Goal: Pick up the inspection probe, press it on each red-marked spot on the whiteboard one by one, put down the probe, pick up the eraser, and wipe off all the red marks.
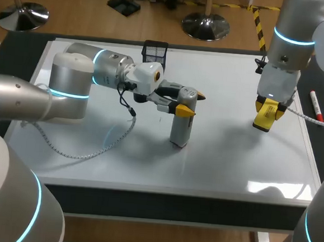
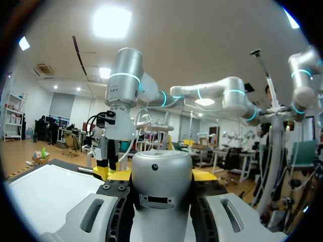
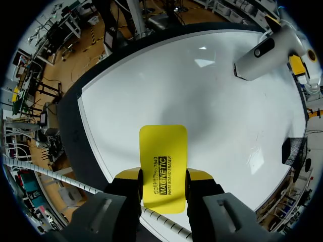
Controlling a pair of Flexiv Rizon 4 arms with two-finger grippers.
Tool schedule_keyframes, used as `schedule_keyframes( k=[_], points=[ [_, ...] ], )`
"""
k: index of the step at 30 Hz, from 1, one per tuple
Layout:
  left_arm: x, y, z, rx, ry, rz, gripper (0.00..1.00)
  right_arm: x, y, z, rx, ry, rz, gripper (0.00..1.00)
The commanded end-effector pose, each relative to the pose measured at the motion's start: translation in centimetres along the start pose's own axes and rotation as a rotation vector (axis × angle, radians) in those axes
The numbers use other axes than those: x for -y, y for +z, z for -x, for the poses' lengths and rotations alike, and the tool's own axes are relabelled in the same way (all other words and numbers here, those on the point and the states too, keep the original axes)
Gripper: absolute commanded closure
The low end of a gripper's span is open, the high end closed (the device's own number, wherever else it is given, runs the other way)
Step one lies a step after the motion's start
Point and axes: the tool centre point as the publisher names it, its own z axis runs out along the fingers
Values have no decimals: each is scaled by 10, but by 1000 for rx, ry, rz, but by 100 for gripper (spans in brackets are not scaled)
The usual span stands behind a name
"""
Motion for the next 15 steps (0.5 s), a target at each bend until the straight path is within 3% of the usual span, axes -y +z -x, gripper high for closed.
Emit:
schedule_keyframes(
  k=[1,15],
  points=[
    [0,-2,-3,5,0,0,100,0,-1,0,-3,-1,-1,100],
    [-7,0,0,-8,-11,-5,100,0,-1,0,-3,-1,-1,100]
  ],
)
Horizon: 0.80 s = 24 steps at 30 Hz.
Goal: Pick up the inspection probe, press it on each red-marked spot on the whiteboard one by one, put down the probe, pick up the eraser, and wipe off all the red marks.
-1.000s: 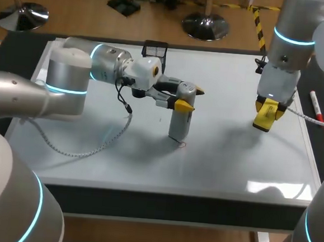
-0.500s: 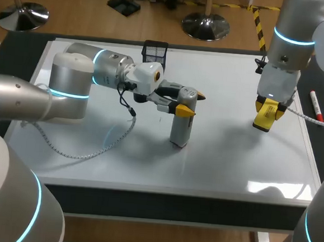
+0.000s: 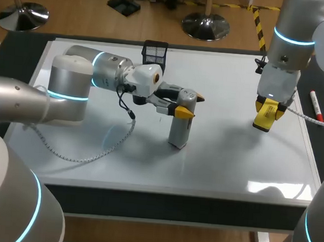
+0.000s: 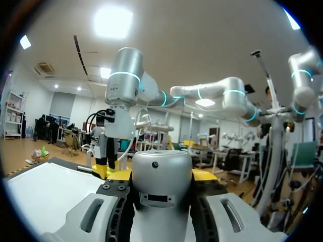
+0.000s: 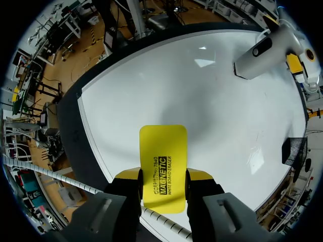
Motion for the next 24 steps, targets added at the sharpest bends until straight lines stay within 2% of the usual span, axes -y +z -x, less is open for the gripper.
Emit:
schedule_keyframes(
  k=[1,20,24],
  points=[
    [-2,-1,3,-11,1,-2,100,0,-1,0,-3,-1,-1,100],
    [0,0,0,-13,8,-3,100,0,-1,0,-3,-1,-1,100],
    [4,2,0,-47,14,-6,100,0,-1,0,-3,-1,-1,100]
  ],
)
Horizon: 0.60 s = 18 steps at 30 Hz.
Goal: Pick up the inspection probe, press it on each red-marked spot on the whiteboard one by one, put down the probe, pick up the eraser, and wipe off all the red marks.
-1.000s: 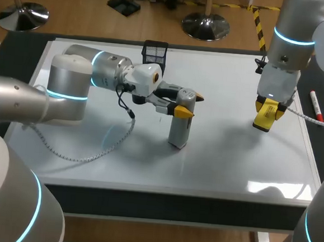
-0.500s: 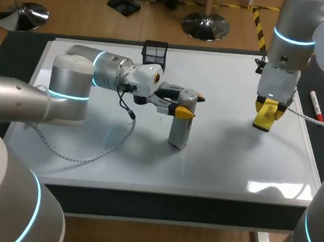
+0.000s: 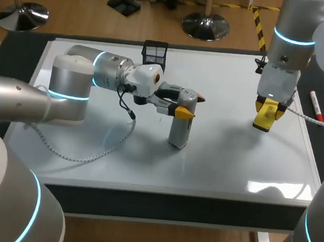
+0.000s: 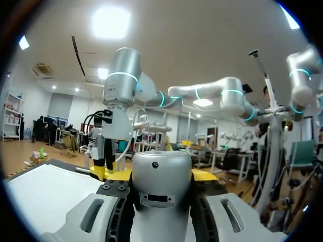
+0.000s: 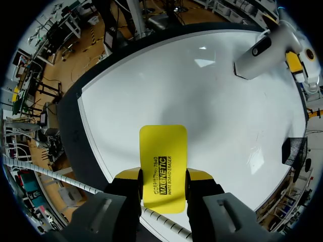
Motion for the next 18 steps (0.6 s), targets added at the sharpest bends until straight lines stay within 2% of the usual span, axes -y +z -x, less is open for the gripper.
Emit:
schedule_keyframes(
  k=[1,9,18],
  points=[
    [5,1,4,-38,6,0,100,0,-1,0,-3,-1,-1,100],
    [25,-10,12,-142,12,2,100,0,-1,0,-3,-1,-1,100],
    [45,-40,27,-116,33,-8,100,0,-1,0,-3,-1,-1,100]
  ],
)
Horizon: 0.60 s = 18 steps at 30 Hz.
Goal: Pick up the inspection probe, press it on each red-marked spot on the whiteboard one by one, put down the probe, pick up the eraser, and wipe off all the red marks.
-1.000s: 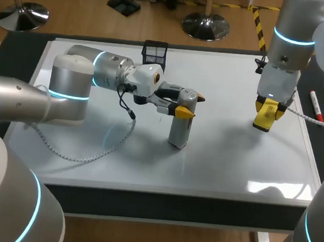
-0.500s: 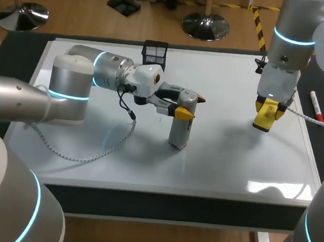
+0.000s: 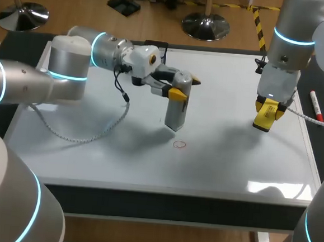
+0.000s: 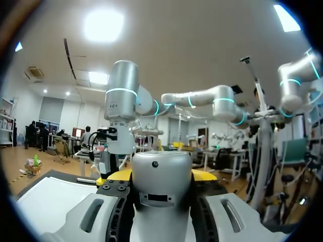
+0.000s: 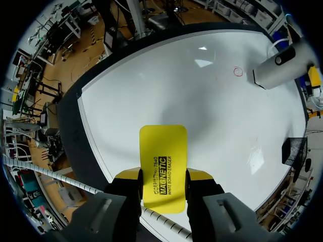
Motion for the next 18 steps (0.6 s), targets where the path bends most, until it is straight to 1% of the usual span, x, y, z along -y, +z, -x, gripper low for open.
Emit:
schedule_keyframes(
  k=[1,5,8,11,16,18],
  points=[
    [9,-16,6,-23,2,3,100,0,-1,0,-3,-1,-1,100],
    [19,-27,10,-45,12,2,100,0,-1,0,-3,-1,-1,100],
    [24,-35,14,-45,15,10,100,0,-1,0,-3,-1,-1,100],
    [28,-46,15,-53,16,-5,100,0,-1,0,-3,-1,-1,100],
    [33,-64,17,-56,16,-35,100,0,-1,0,-3,-1,-1,100],
    [33,-70,18,-50,13,-27,100,0,-1,0,-3,-1,-1,100]
  ],
)
